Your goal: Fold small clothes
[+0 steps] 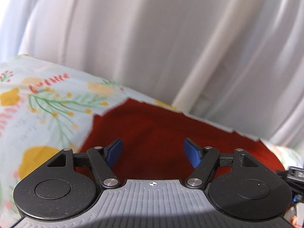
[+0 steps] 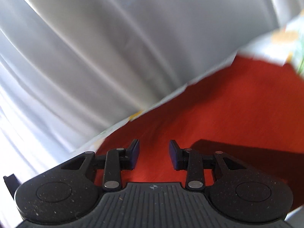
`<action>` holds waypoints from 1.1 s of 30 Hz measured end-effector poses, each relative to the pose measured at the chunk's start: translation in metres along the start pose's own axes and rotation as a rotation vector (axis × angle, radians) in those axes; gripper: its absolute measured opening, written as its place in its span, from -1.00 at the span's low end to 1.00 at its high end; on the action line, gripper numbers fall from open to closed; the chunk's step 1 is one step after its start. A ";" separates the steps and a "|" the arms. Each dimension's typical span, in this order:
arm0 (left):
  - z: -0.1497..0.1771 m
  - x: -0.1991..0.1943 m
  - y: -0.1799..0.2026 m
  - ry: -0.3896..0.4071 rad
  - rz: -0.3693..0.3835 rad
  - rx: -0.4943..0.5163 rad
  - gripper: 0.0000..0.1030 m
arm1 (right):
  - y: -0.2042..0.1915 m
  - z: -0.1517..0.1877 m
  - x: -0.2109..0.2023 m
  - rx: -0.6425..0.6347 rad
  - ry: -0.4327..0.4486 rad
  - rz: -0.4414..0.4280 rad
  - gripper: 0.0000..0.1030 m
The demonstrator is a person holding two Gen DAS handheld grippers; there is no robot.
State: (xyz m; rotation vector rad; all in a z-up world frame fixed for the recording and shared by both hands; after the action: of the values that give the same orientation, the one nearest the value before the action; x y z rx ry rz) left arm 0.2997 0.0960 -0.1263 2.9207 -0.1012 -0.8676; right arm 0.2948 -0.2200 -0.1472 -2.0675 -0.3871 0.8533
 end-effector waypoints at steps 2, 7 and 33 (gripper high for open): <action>0.011 0.002 -0.001 -0.062 -0.042 0.029 0.51 | 0.004 0.013 0.007 -0.001 -0.020 0.029 -0.37; 0.025 -0.018 -0.042 -0.096 -0.124 -0.077 0.51 | 0.037 -0.010 -0.032 -0.019 0.116 0.115 -0.40; 0.048 -0.012 -0.089 -0.172 0.223 -0.629 -0.16 | -0.030 0.031 -0.052 -0.225 0.120 0.175 -0.59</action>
State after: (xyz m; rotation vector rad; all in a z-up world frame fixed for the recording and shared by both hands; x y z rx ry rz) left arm 0.2666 0.1817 -0.1698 2.2064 -0.1343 -0.9073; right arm 0.2367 -0.2121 -0.1135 -2.3759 -0.2484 0.8132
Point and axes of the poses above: each gripper's, at about its wrist camera, not at the fingertips, and x roughly the way its jaws point, y to its right, z to its underside, the point moved 7 cm from there along x, roughly the way its jaws point, and after that the axes turned 12 degrees about x, right-handed, at the moved point
